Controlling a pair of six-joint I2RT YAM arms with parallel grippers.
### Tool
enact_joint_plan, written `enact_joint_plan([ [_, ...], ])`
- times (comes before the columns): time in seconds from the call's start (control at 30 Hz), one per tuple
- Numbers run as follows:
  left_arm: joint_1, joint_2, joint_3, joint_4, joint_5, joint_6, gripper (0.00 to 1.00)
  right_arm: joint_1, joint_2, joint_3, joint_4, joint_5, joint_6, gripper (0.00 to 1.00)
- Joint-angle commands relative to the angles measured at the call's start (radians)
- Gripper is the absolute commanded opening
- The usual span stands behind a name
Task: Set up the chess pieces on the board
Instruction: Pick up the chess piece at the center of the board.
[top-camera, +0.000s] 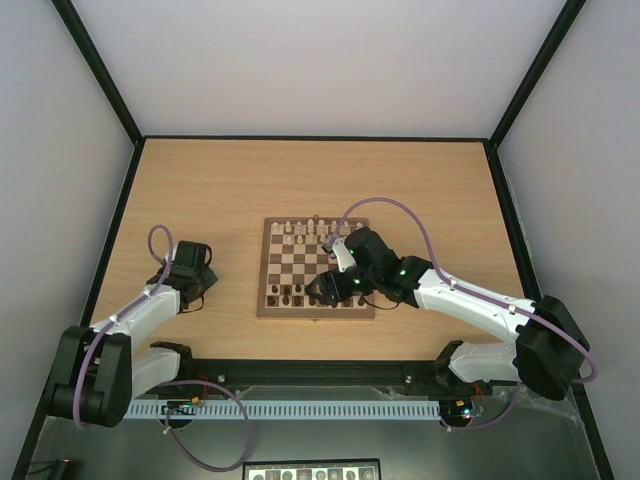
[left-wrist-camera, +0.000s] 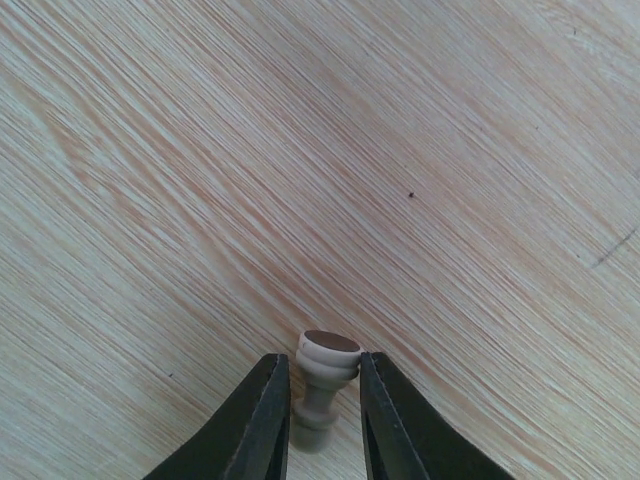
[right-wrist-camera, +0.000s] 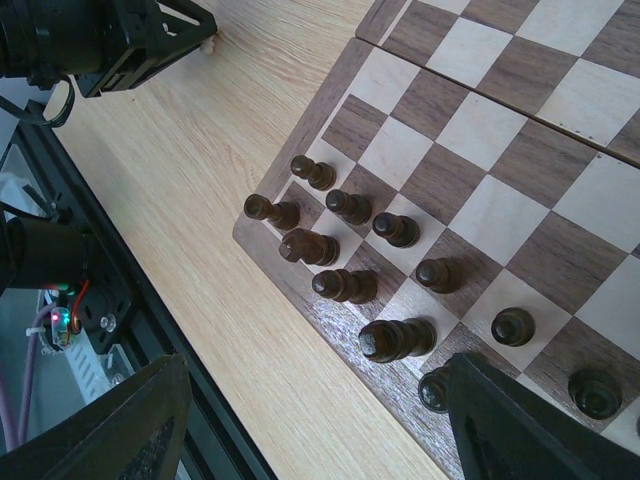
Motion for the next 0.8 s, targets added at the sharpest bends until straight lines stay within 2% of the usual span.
enact_joint_plan([
  [0.0, -0.013, 0.019, 0.02, 0.01, -0.011, -0.005, 0.22, 0.01, 0.004, -0.006, -0.003, 0.008, -0.01, 0.71],
  [0.27, -0.034, 0.02, 0.013, 0.004, -0.021, -0.016, 0.24, 0.01, 0.006, -0.006, -0.004, 0.008, -0.012, 0.71],
  [0.77, -0.066, 0.047, 0.002, 0.015, -0.007, -0.032, 0.11, 0.016, 0.016, -0.004, -0.002, 0.008, -0.013, 0.71],
])
